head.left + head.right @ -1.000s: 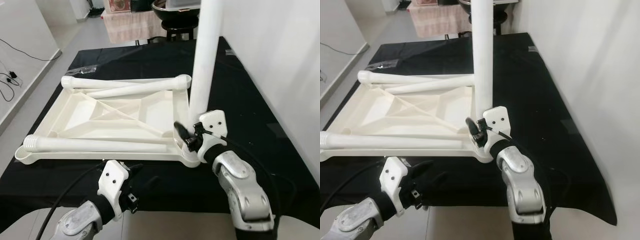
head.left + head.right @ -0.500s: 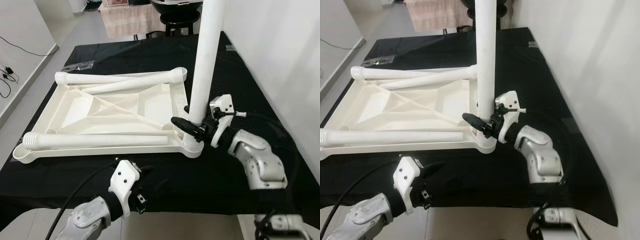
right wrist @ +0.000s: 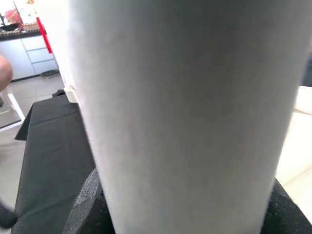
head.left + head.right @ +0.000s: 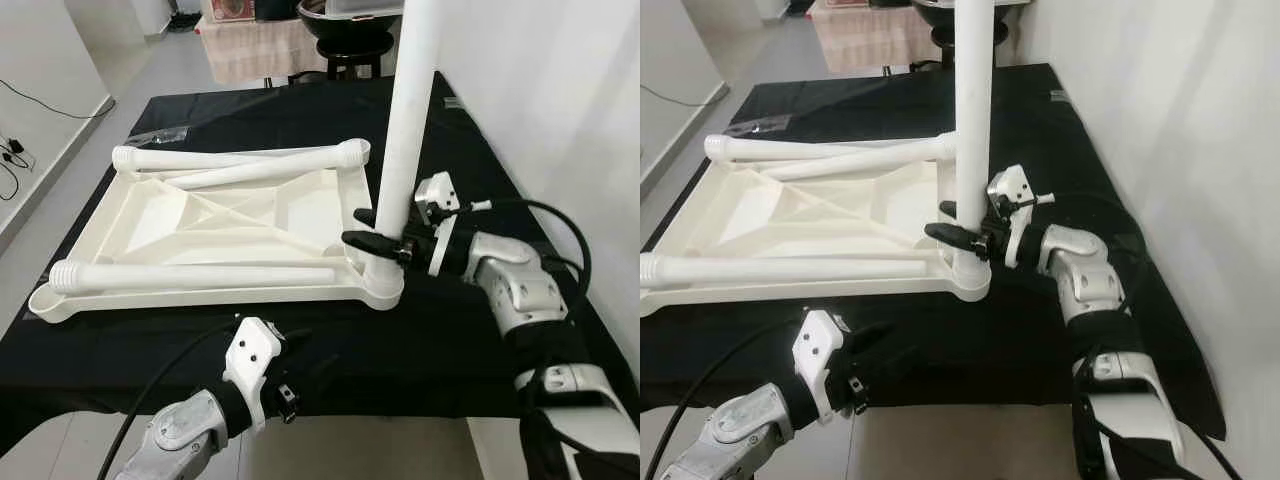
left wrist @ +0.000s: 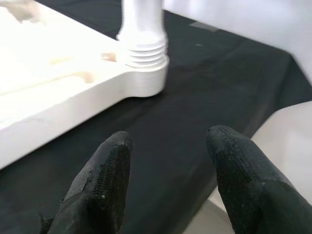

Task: Building children table

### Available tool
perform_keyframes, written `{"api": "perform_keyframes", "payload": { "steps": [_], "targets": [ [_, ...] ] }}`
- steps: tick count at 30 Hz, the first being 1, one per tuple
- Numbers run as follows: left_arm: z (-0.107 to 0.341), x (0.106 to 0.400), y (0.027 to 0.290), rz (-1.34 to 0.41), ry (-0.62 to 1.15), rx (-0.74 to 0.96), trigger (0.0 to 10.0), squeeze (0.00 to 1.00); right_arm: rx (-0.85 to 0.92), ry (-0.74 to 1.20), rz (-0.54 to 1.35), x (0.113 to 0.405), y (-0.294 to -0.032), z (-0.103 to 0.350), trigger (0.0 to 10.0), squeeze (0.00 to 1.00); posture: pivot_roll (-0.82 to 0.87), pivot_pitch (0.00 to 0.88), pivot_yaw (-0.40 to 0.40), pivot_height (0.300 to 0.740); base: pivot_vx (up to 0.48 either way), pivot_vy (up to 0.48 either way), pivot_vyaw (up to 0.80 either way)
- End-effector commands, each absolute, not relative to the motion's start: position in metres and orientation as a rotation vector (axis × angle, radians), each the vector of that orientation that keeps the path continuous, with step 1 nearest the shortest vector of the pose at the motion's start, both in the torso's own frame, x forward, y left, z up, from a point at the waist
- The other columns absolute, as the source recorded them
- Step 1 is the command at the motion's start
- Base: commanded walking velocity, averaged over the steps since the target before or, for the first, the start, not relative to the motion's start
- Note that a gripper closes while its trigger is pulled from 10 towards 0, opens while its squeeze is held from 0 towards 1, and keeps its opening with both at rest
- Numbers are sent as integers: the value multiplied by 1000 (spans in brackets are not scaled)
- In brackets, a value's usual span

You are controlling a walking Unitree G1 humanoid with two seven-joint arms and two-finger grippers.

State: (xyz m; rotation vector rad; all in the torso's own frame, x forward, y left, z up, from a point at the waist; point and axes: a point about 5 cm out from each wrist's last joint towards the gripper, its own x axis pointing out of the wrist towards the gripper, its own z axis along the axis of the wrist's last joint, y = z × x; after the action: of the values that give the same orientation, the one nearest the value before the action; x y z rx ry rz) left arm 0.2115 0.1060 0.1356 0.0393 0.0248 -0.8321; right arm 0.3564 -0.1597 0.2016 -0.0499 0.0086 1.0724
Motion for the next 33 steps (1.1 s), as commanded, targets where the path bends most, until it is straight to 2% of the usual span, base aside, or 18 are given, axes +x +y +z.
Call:
{"api": "perform_keyframes", "payload": {
  "steps": [1, 5, 6, 11, 12, 13, 14, 15, 16, 19, 22, 23, 24, 26, 27, 28, 29, 33],
  "targets": [
    [134, 211, 109, -805, 23, 55, 10000, 0, -11, 38, 1128, 353, -153, 193, 0, 0, 30, 99, 17, 740, 0, 0, 0],
    [135, 211, 110, -776, 13, 72, 10000, 0, -15, 42, 1113, 347, -158, 188, 0, 0, 23, 103, 18, 740, 0, 0, 0],
    [135, 212, 111, -752, 6, 72, 0, 0, -54, 73, 1086, 337, -163, 178, 0, 0, 17, 110, 17, 740, 0, 0, 0],
    [136, 212, 115, -713, 5, 76, 0, 0, -53, 206, 925, 315, -161, 151, 0, 0, 15, 111, 14, 740, 0, 0, 0],
    [136, 211, 117, -706, 4, 78, 0, 0, -53, 248, 749, 307, -156, 137, 0, 0, 17, 120, 10, 740, 0, 0, 0],
    [136, 211, 117, -706, 4, 78, 0, 0, -53, 248, 749, 307, -156, 137, 0, 0, 17, 120, 10, 740, 0, 0, 0],
    [136, 210, 118, -703, 4, 80, 0, 0, -56, 270, 620, 301, -154, 129, 0, 0, 17, 120, 10, 740, 0, 0, 0],
    [136, 210, 119, -698, 3, 80, 0, 0, -47, 329, 398, 290, -160, 118, 0, 0, 13, 124, 11, 740, 0, 0, 0],
    [136, 210, 119, -700, 6, 77, 0, 0, -81, 333, 315, 280, -157, 115, 0, 0, 11, 118, 15, 740, 0, 0, 0],
    [134, 210, 120, -715, 13, 70, 0, 0, -101, 320, 316, 276, -148, 115, 0, 0, 2, 111, 28, 740, 0, 0, 0],
    [132, 210, 118, -749, 28, 70, 0, 0, -69, 293, 311, 286, -143, 121, 0, 0, 10, 106, 28, 740, 0, 0, 0],
    [132, 210, 118, -755, 30, 72, 3412, 0, -64, 292, 310, 287, -142, 122, 0, 0, 10, 106, 28, 740, 0, 0, 0],
    [131, 210, 118, -762, 37, 77, 10000, 0, -60, 296, 310, 288, -140, 123, 0, 0, 13, 101, 28, 740, 0, 0, 0],
    [131, 210, 117, -765, 41, 81, 10000, 0, -59, 298, 308, 288, -138, 124, 0, 0, 13, 101, 28, 740, 0, 0, 0],
    [130, 211, 117, -771, 42, 81, 10000, 0, -45, 304, 300, 289, -137, 125, 10000, 0, 11, 98, 27, 740, 0, 0, 0],
    [130, 211, 116, -776, 41, 77, 10000, 0, 1, 293, 300, 290, -136, 128, 10000, 4, 11, 94, 24, 740, 0, 0, 0],
    [130, 211, 115, -780, 39, 72, 10000, 0, 45, 267, 326, 292, -134, 133, 10000, 1000, 11, 93, 23, 740, 0, 0, 0],
    [129, 212, 112, -794, 37, 55, 10000, 0, 180, 157, 465, 301, -130, 151, 10000, 1000, 9, 85, 16, 740, 0, 0, 0]
  ]
}}
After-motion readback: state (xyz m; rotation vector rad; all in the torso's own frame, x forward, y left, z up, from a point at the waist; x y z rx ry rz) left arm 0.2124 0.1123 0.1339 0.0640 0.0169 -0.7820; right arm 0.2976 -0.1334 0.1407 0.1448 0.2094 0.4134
